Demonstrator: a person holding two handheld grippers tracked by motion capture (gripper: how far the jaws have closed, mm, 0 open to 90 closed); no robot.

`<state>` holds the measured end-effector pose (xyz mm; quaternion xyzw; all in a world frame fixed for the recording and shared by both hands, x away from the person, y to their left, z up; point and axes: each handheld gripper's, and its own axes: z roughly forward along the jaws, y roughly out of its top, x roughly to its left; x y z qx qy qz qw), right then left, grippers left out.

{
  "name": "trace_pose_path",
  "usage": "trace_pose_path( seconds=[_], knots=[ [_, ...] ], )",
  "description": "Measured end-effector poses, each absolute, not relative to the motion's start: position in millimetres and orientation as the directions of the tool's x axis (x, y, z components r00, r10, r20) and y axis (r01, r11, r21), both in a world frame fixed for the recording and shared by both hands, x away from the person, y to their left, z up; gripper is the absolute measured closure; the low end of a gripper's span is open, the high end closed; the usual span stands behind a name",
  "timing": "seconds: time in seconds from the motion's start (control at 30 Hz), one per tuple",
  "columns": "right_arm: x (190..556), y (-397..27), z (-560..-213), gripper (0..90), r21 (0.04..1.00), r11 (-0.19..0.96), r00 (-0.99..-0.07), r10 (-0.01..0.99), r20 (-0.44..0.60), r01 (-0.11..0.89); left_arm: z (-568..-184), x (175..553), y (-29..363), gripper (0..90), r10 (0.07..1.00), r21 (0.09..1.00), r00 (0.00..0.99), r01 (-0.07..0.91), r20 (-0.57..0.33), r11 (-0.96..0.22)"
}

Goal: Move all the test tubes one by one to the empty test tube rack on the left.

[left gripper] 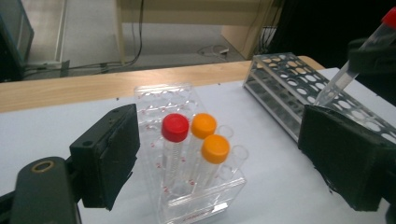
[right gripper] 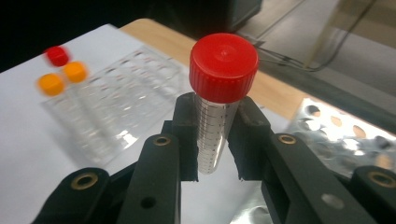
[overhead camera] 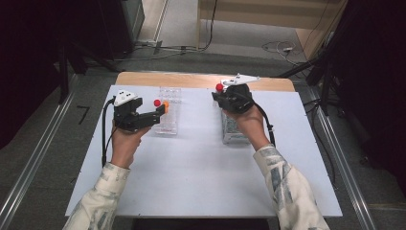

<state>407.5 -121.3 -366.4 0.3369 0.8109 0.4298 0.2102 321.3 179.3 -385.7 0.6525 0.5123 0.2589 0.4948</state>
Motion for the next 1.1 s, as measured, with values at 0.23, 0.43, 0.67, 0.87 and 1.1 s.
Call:
trace_pose_path(
  seconds=[0.23, 0.43, 0.67, 0.87, 1.1],
  knots=[
    [379, -97, -389, 71.2, 0.82, 0.455, -0.761, 0.647, -0.036, 0.348, -377, 311, 162, 16.4, 0.898, 0.922, 0.412, 0.387, -0.154, -0.02],
    [365, -79, -408, 71.2, 0.8, 0.497, -0.799, 0.6, -0.035, 0.337, -378, 305, 140, 18.0, 0.866, 0.92, 0.484, 0.384, -0.126, -0.081],
    [352, -63, -416, 71.2, 0.789, 0.527, -0.831, 0.556, -0.039, 0.315, -387, 303, 118, 26.4, 0.839, 0.905, 0.537, 0.394, -0.087, -0.159],
    [346, -55, -419, 71.2, 0.79, 0.529, -0.84, 0.542, -0.033, 0.31, -393, 304, 115, 43.8, 0.822, 0.897, 0.564, 0.397, -0.072, -0.194],
    [343, -53, -419, 71.2, 0.793, 0.529, -0.846, 0.533, -0.031, 0.303, -399, 305, 112, 56.4, 0.821, 0.888, 0.569, 0.398, -0.042, -0.23]
  ],
)
